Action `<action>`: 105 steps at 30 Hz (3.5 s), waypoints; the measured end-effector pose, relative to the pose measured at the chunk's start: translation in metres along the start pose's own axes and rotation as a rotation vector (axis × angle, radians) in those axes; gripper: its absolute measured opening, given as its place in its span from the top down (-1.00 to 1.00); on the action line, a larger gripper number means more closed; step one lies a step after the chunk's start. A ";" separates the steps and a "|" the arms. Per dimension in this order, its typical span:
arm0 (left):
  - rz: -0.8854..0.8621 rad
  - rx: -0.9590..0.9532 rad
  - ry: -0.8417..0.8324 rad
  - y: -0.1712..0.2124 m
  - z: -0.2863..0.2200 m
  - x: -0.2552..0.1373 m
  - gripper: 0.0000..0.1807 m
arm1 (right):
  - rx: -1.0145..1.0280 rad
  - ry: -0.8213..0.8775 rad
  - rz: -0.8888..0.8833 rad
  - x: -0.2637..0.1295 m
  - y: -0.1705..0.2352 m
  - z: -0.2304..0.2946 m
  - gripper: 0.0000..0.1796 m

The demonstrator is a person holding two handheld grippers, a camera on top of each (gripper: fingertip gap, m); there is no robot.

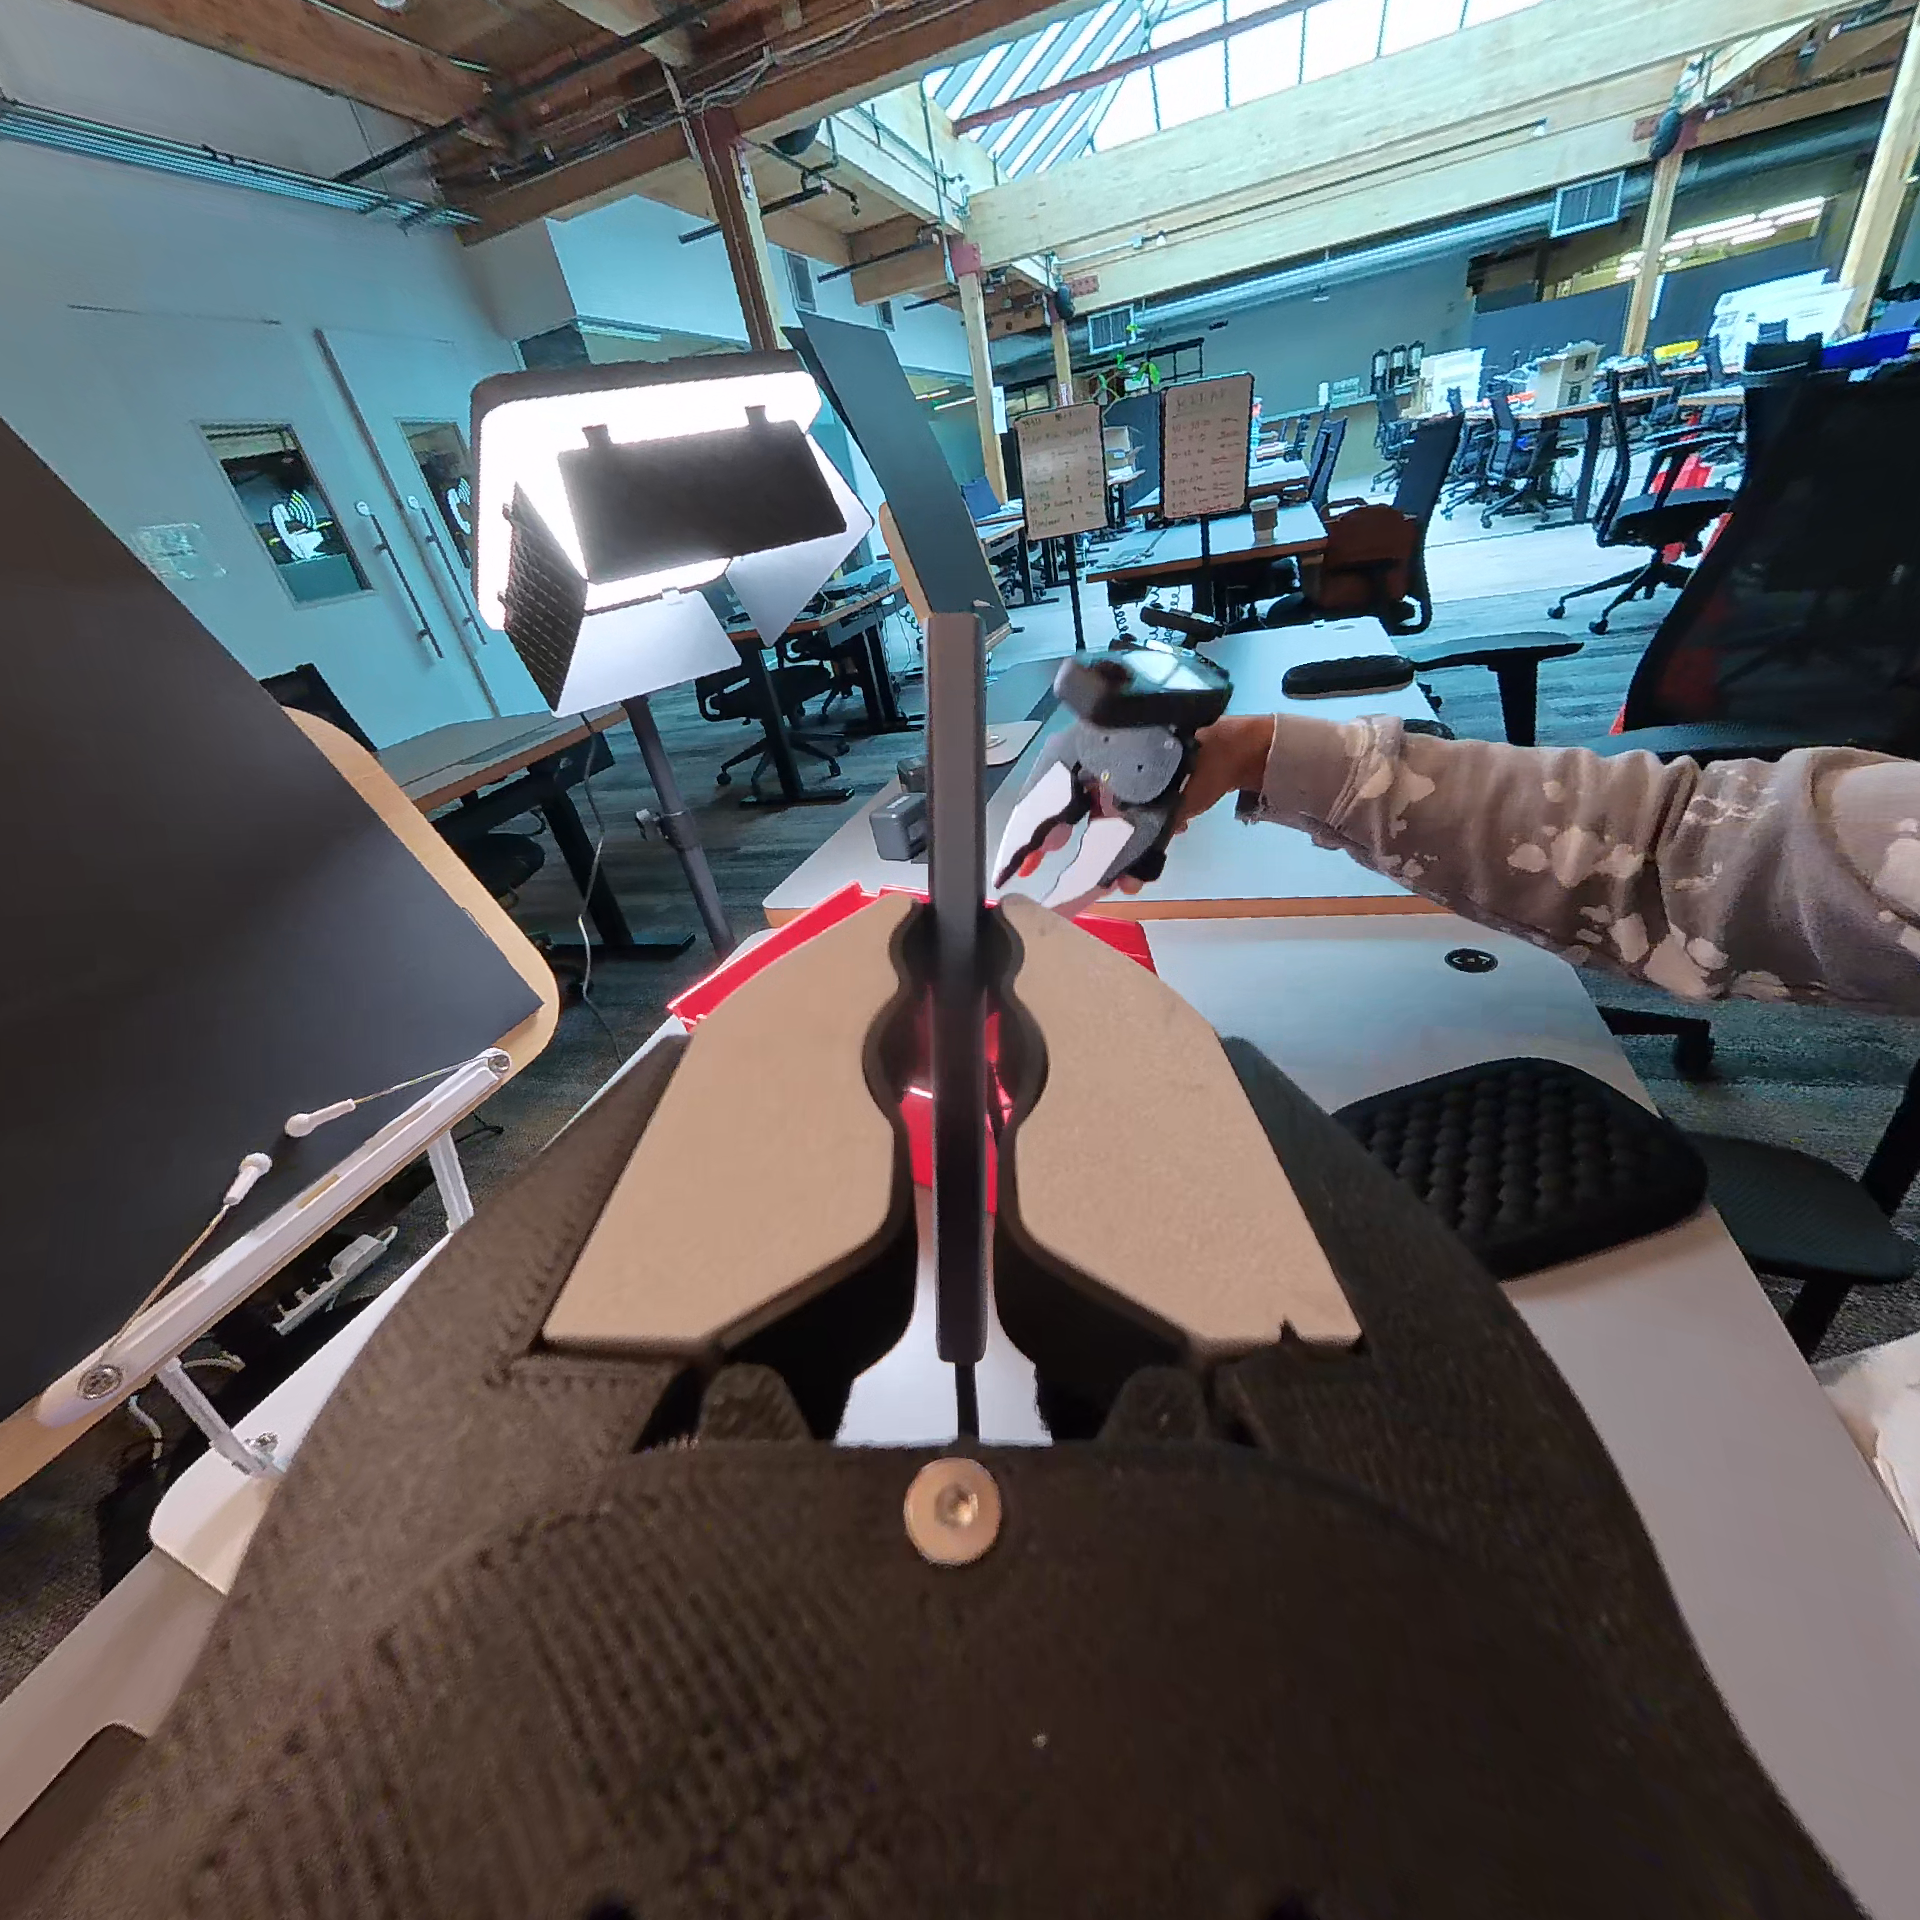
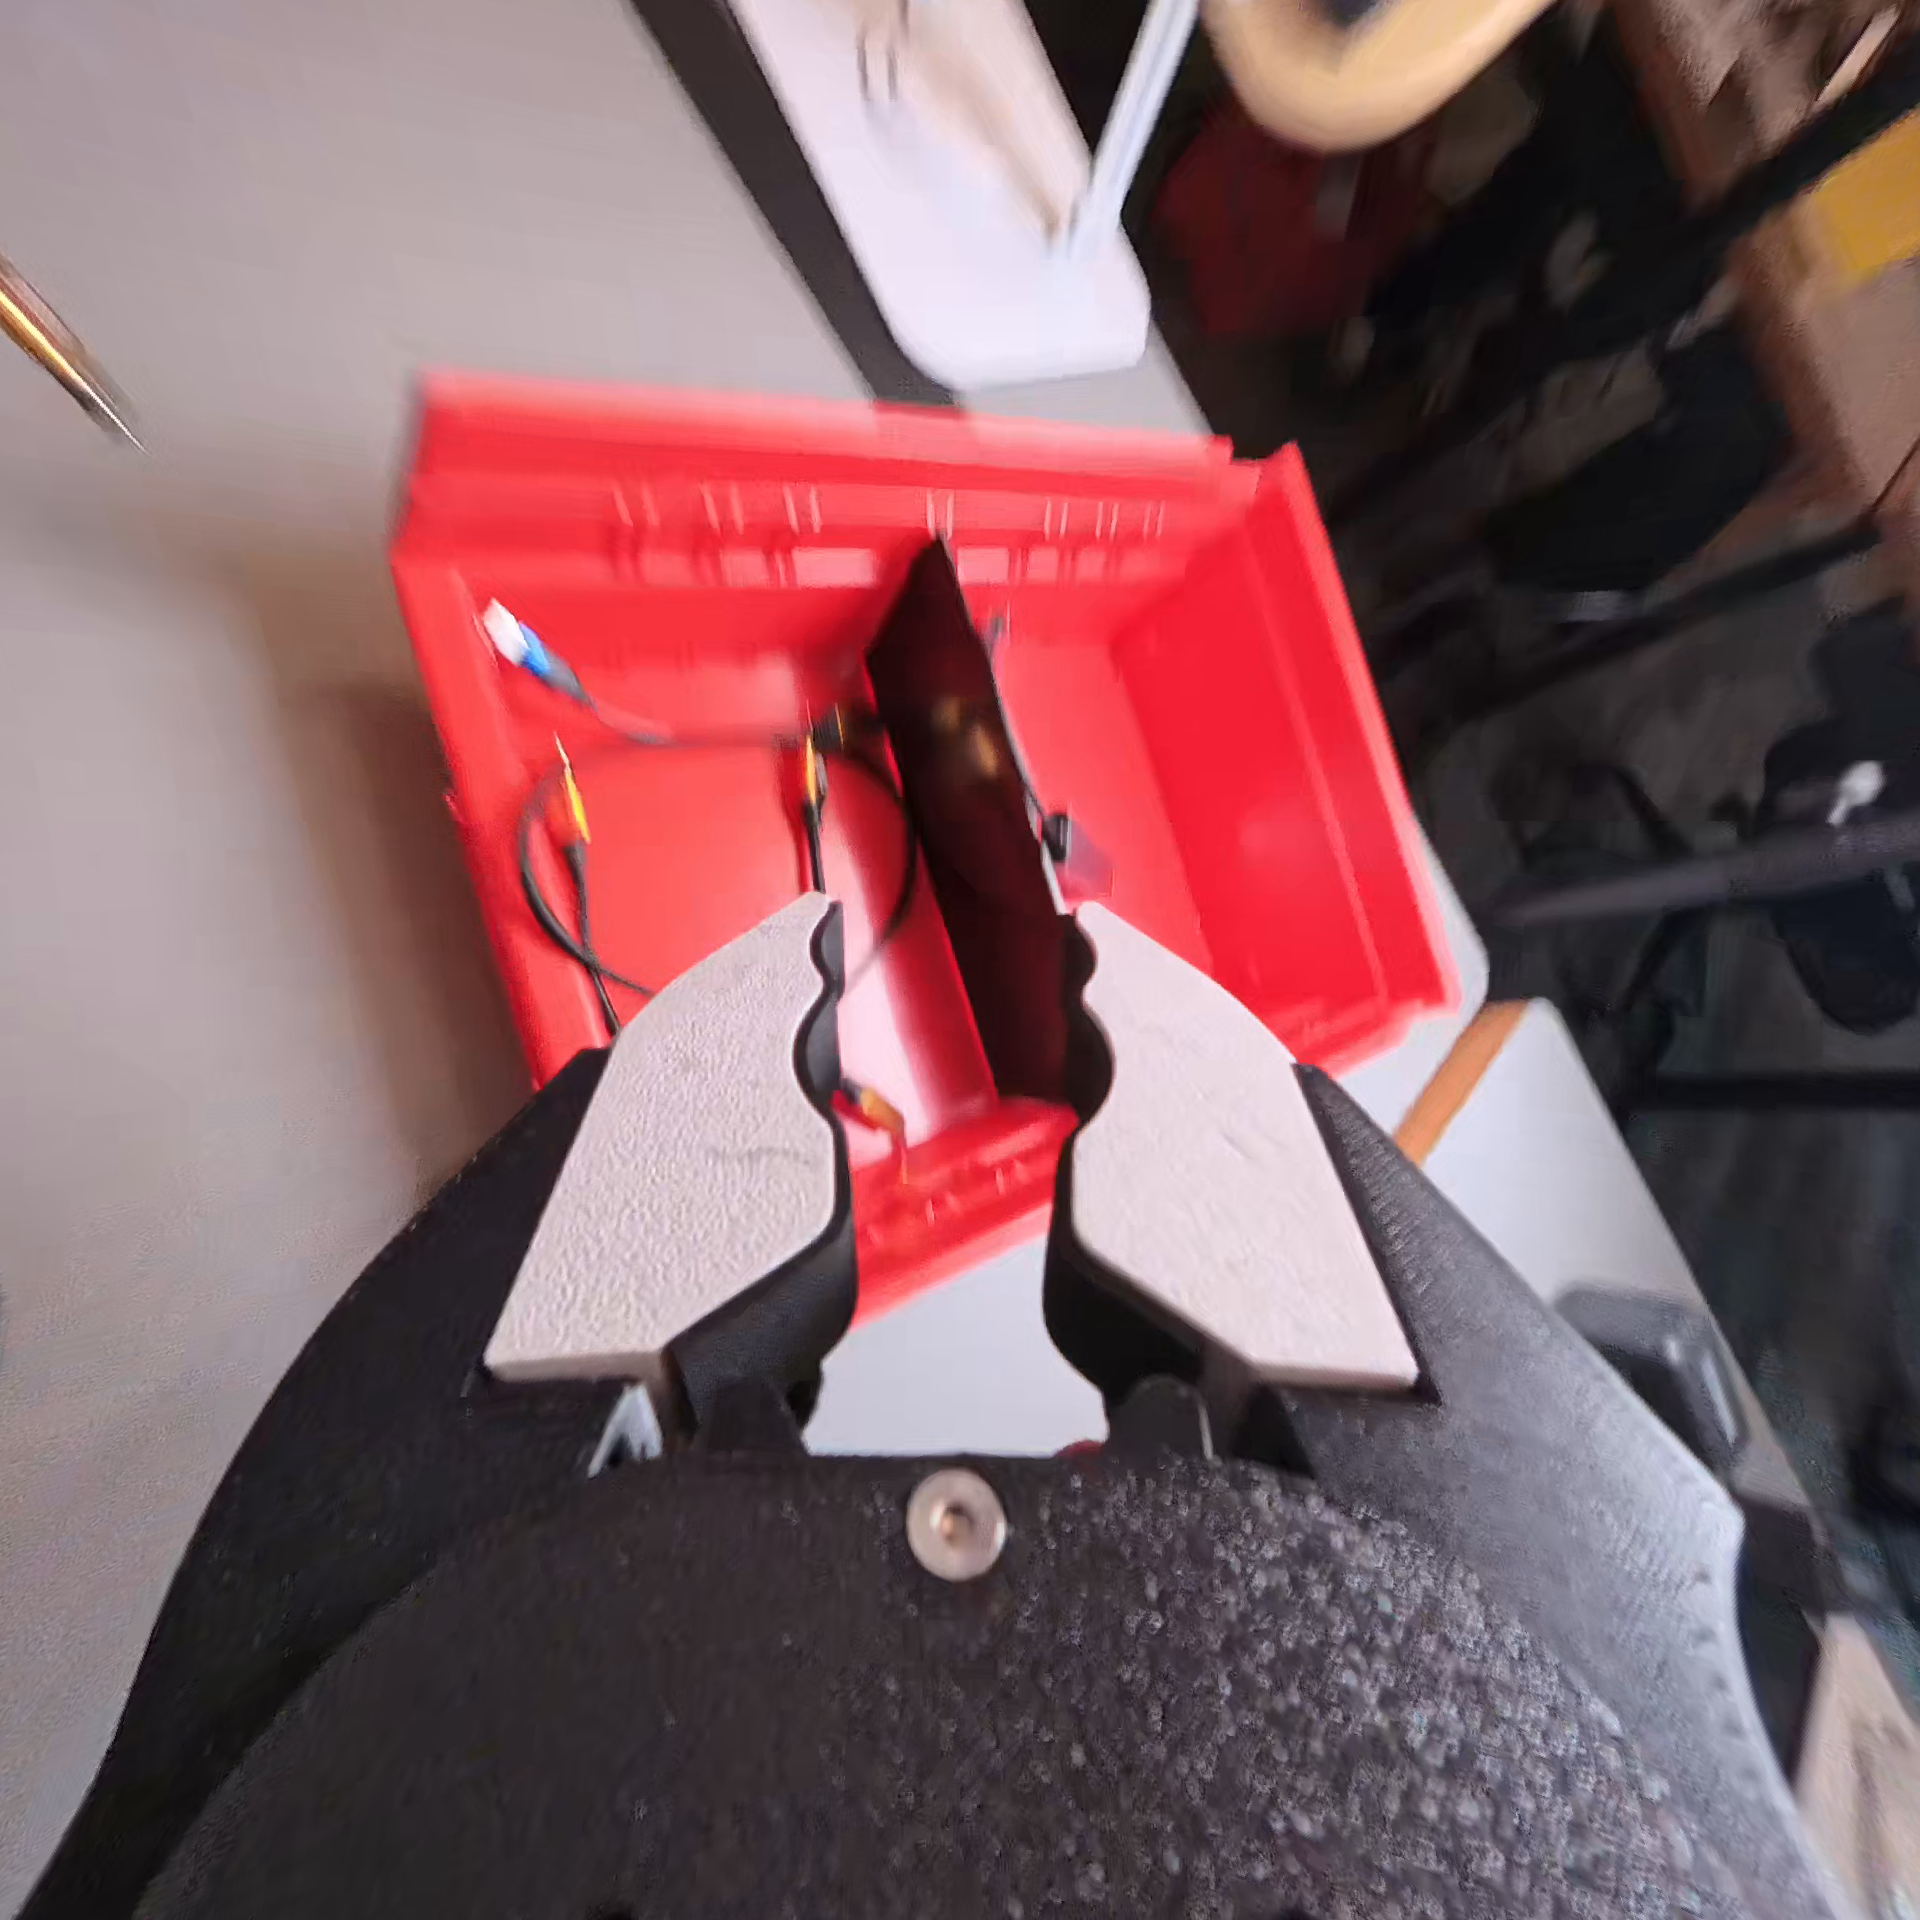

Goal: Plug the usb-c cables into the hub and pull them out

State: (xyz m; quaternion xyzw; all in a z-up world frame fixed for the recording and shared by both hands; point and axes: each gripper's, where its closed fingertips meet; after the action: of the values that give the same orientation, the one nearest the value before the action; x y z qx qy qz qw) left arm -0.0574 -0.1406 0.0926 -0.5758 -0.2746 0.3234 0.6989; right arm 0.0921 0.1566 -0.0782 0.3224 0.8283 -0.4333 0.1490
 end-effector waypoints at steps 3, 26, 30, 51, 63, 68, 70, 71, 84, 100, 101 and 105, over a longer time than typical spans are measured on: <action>-0.017 -0.001 0.008 -0.003 -0.001 0.001 0.89 | 0.081 -0.026 -0.299 -0.036 -0.079 0.009 0.60; -0.169 -0.017 0.252 -0.008 -0.043 0.051 0.89 | 0.218 -0.539 -1.010 -0.113 -0.273 0.159 0.86; -0.186 -0.021 0.261 -0.007 -0.045 0.056 0.89 | 0.229 -0.562 -1.032 -0.121 -0.272 0.157 0.92; -0.038 0.016 0.251 0.003 -0.051 0.062 0.88 | 0.181 -0.519 -1.053 -0.136 -0.266 0.148 0.92; -0.297 0.063 -0.071 -0.058 -0.002 -0.083 0.88 | 0.362 -0.298 -1.041 -0.136 -0.203 0.043 0.93; -0.258 0.004 -0.132 -0.056 0.004 -0.096 0.88 | 0.321 -0.143 -0.902 -0.107 -0.207 0.022 0.93; -0.239 -0.019 -0.125 -0.049 0.009 -0.084 0.88 | 0.260 -0.101 -0.838 -0.094 -0.213 0.013 0.93; -0.228 -0.021 -0.128 -0.046 0.011 -0.079 0.88 | 0.226 -0.075 -0.810 -0.088 -0.216 0.006 0.93; -0.187 0.033 -0.104 -0.048 -0.001 -0.064 0.89 | 0.189 -0.014 -0.429 0.016 -0.116 -0.013 0.92; -0.086 0.036 -0.075 -0.028 0.001 -0.033 0.89 | 0.221 0.241 -0.536 0.001 -0.155 -0.095 0.94; -0.082 0.040 -0.074 -0.028 0.000 -0.032 0.89 | 0.214 0.274 -0.541 -0.001 -0.156 -0.101 0.94; -0.073 0.049 -0.064 -0.028 -0.003 -0.029 0.89 | 0.196 0.295 -0.508 0.007 -0.141 -0.095 0.94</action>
State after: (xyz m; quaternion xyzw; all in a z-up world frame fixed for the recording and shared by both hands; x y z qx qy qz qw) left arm -0.0696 -0.1687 0.1194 -0.5374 -0.3096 0.3225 0.7151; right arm -0.0032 0.1778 0.0610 0.1774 0.8494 -0.4829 -0.1174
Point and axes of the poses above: each gripper's, where its closed fingertips meet, x out along the fingers, y out of its underside, z = x × y across the jaws, and after that the axes turned 12 degrees about y, right-handed
